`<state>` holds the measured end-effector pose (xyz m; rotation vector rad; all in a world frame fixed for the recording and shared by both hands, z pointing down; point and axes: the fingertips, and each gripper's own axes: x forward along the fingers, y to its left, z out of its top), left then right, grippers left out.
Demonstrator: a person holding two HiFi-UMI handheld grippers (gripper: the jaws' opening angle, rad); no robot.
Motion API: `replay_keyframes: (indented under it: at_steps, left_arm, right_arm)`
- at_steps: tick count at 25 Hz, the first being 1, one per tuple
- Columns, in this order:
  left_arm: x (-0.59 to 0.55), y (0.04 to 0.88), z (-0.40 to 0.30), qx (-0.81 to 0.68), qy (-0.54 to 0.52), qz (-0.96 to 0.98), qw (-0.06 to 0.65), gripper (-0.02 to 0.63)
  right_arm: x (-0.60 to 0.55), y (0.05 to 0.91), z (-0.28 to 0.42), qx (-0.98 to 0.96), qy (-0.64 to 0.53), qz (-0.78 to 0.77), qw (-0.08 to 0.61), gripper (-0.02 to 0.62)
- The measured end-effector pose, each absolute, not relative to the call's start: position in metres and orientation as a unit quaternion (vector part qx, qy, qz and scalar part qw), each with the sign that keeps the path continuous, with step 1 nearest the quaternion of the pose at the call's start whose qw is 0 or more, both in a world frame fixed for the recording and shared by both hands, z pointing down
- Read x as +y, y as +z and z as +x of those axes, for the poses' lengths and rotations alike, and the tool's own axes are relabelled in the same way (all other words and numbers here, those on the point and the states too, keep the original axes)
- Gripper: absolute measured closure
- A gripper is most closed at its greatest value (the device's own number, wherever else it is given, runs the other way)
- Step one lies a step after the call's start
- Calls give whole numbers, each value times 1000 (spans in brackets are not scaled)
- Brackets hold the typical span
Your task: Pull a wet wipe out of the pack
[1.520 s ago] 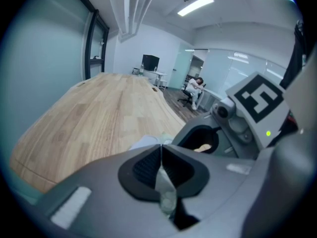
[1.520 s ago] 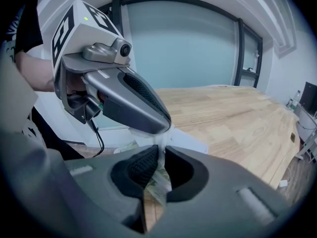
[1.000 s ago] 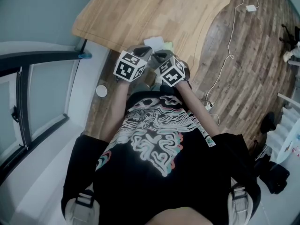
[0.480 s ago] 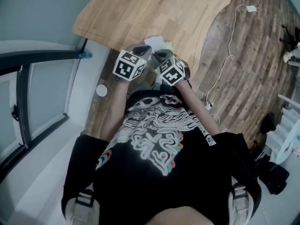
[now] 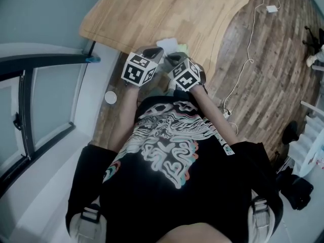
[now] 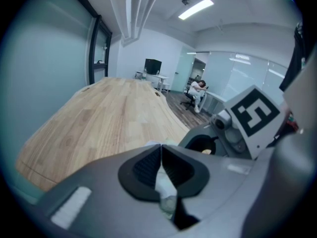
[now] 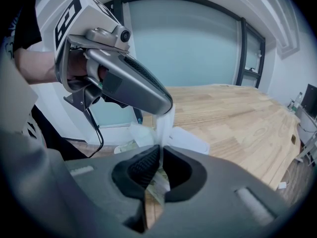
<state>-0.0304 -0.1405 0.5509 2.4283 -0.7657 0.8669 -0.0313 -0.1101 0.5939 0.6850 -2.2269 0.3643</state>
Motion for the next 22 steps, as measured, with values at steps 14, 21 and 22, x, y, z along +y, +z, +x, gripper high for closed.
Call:
replay_keyframes:
  at_steps: [14,21,22]
  left_arm:
    - [-141,547,-34,-283,306,880,226,607]
    - [-142,543,-33,-286,301,882,223,607]
    - [-141,542,-33,-287,299,882,225,607]
  right_arm:
    - [-109,594,-32,-872,142,272,382,572]
    - [-110,593,-30,-873,138,271,382,572]
    - [-110,593,-30,-872,138,271,383,572]
